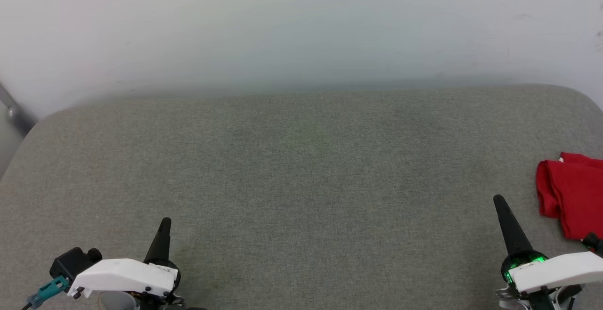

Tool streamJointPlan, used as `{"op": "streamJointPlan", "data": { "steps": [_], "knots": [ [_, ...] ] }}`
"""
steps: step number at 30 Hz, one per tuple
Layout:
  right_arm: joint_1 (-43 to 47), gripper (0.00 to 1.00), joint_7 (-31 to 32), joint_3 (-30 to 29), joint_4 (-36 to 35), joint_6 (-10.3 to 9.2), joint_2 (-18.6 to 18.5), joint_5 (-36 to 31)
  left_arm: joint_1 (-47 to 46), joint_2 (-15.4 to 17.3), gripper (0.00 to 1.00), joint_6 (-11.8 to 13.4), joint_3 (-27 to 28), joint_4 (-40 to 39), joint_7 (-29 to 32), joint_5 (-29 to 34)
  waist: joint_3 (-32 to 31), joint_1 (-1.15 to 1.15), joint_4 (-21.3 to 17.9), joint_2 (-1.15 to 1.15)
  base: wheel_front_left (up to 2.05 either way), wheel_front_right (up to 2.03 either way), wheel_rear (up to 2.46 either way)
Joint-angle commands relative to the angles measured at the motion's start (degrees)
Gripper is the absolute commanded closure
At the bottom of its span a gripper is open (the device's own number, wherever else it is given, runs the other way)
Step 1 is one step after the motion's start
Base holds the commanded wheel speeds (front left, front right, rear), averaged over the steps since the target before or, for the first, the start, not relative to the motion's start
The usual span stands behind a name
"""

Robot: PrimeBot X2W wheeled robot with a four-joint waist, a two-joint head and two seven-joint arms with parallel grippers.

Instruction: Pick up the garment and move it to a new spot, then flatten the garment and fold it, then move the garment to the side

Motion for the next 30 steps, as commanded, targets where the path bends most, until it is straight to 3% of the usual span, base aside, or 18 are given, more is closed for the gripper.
{"op": "streamJointPlan", "data": {
  "steps": [1, 30],
  "knots": [
    [-1.33, 1.0, 0.16, -0.23, -0.11, -0.02, 0.09, 1.45, -1.57, -0.05, 1.0, -0.69, 0.83, -0.22, 0.27, -0.9, 0.01, 0.0, 0.02, 0.0, 0.0, 0.0, 0.0],
    [-4.13, 1.0, 0.95, -1.22, 4.17, -0.02, 0.61, 17.63, -3.23, -4.54, 1.0, -5.75, 6.52, 1.89, 4.49, -12.27, 0.49, 0.0, 0.54, 0.0, 0.0, 0.0, 0.0]
  ]
}}
